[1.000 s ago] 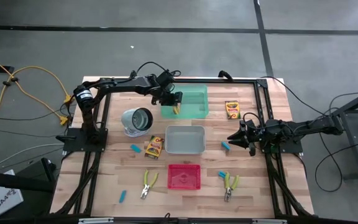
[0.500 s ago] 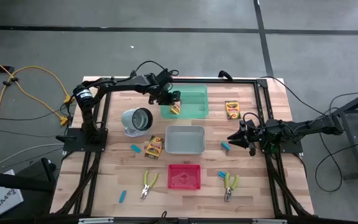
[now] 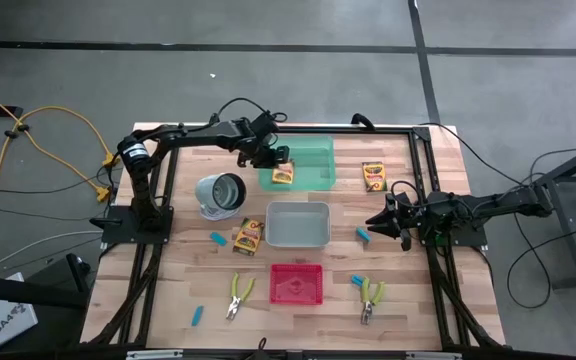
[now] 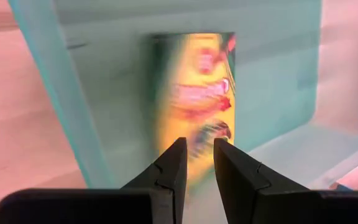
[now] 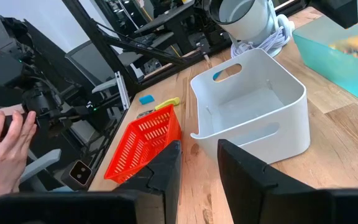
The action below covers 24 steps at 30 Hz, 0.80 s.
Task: Pick & Place School Supplies
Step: Put the bottom yellow crayon box into the green bin
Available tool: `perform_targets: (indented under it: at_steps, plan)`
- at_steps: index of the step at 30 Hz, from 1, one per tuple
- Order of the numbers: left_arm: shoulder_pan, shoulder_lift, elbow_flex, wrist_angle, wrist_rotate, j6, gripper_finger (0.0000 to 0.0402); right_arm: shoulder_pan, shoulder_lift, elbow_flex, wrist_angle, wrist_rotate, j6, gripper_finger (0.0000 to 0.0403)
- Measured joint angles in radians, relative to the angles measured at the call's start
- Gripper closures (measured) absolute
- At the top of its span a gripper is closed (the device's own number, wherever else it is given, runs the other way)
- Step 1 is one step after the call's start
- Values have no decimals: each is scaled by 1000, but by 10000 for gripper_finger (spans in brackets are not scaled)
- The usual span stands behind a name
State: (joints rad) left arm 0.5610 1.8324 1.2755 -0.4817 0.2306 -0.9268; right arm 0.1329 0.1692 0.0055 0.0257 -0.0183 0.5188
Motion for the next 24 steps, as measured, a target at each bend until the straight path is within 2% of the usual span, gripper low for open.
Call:
perform_targets:
  at_steps: [13,20,24]
  plan:
    - [0,-8,59,12,55,63,325,0,0,0,0,0,0,306]
    - [-10,-74,63,-14,66,143,325,0,0,0,0,0,0,306]
    - [-33,-128,63,-34,57,242,325,0,0,0,0,0,0,306]
